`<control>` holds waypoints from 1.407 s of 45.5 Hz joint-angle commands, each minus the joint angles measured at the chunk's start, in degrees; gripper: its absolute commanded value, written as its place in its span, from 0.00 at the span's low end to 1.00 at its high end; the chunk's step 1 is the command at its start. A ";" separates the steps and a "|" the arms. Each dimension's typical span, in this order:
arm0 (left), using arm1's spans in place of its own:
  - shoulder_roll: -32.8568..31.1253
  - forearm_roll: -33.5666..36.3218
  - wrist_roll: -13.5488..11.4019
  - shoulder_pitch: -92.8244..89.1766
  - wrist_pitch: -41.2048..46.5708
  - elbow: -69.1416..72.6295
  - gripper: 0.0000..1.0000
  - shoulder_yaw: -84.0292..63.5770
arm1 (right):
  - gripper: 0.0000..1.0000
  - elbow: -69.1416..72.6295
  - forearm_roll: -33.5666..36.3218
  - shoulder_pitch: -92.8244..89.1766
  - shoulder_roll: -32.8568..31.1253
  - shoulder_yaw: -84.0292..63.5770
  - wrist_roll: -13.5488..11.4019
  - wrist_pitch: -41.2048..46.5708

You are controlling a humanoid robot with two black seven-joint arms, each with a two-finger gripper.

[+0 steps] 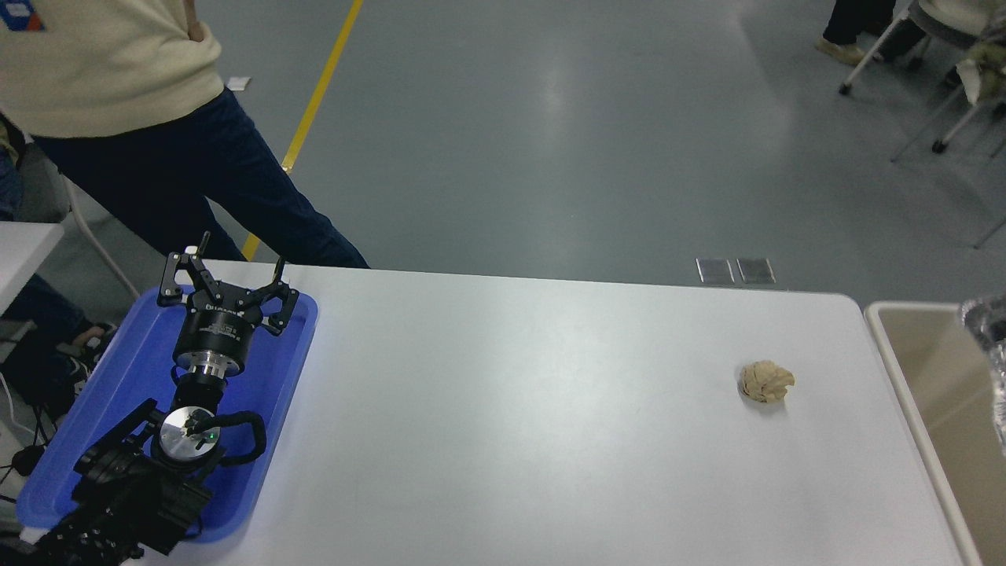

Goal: Pick up foil plate and place in dustbin

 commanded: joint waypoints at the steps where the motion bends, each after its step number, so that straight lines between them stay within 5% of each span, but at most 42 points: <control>1: 0.01 0.02 0.00 -0.05 0.06 0.03 1.00 0.01 | 0.00 -8.49 1.78 -12.19 5.96 5.10 0.25 -6.16; 35: 0.01 0.02 0.00 -0.05 0.06 0.03 1.00 -0.08 | 0.00 -11.13 1.87 -16.94 8.69 6.42 0.07 -9.24; 36: 0.01 0.02 0.00 -0.05 0.06 -0.06 1.00 0.01 | 0.07 -11.04 1.87 -16.94 8.69 6.42 -0.02 -9.24; 38: 0.01 0.02 0.00 -0.05 0.06 0.02 1.00 0.01 | 0.56 -10.95 1.95 -16.94 8.69 6.42 -0.02 -9.33; 39: 0.01 0.02 0.00 -0.05 0.06 0.03 1.00 0.01 | 0.71 -10.69 2.30 -16.94 8.60 6.51 -0.02 -9.33; 41: 0.01 0.02 0.00 -0.05 0.06 0.03 1.00 -0.08 | 0.79 -10.69 3.35 -16.94 8.51 6.51 -0.02 -9.33; 43: 0.01 0.02 0.00 -0.05 0.06 0.03 1.00 0.01 | 1.00 -10.51 4.32 -16.94 8.43 6.42 -0.11 -9.24; 64: 0.01 0.02 0.00 -0.05 0.06 -0.06 1.00 -0.08 | 1.00 -2.44 7.22 -12.12 5.53 6.42 -0.11 -8.19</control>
